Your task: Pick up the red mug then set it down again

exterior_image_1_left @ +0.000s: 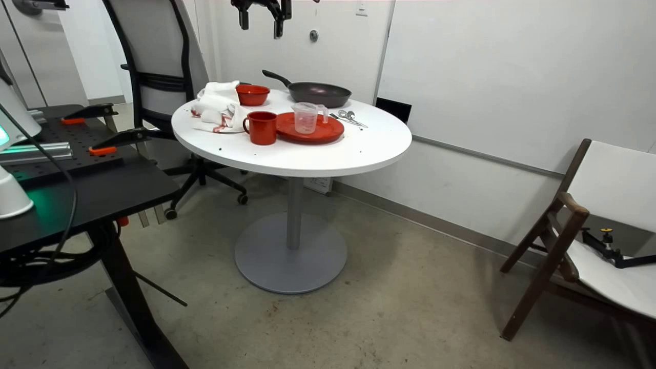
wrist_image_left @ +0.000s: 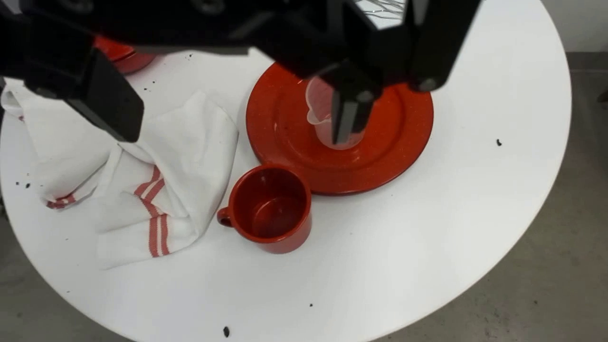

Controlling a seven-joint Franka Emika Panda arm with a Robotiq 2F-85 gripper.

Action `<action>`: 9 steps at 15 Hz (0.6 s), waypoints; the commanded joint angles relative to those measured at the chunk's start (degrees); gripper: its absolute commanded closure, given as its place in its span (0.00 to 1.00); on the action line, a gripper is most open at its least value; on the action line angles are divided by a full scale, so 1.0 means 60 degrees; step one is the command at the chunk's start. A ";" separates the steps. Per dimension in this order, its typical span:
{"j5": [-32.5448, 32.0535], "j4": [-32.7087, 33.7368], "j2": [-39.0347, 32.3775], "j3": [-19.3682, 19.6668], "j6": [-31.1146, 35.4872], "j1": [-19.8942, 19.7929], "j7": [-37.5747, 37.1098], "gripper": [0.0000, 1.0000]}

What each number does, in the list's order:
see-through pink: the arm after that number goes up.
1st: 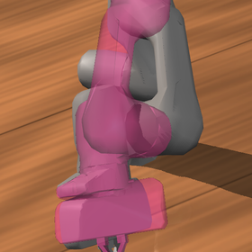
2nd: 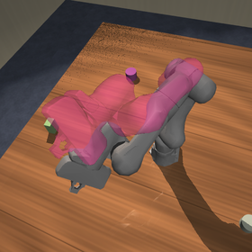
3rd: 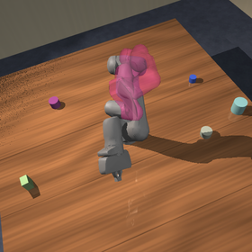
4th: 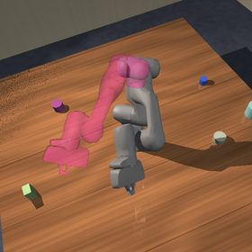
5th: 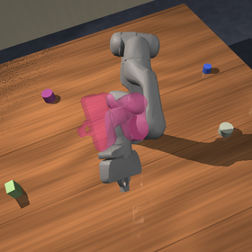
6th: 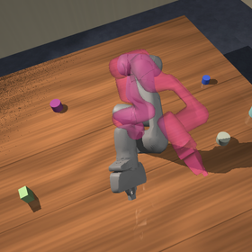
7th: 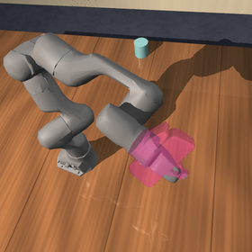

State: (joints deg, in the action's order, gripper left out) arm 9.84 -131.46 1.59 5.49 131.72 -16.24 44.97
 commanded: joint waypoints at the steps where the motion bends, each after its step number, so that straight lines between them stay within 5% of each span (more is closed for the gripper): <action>1: -0.0225 -0.1103 0.1565 0.0391 -0.0663 0.0476 -0.0265 0.00; 7: -0.0484 -0.2436 0.3342 0.0582 -0.1110 0.1111 -0.0153 0.00; 9: -0.0413 -0.2059 0.2785 0.0744 -0.0925 0.1252 -0.0186 0.00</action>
State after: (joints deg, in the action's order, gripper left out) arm 8.23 -143.90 18.24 7.79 126.17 -10.95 44.57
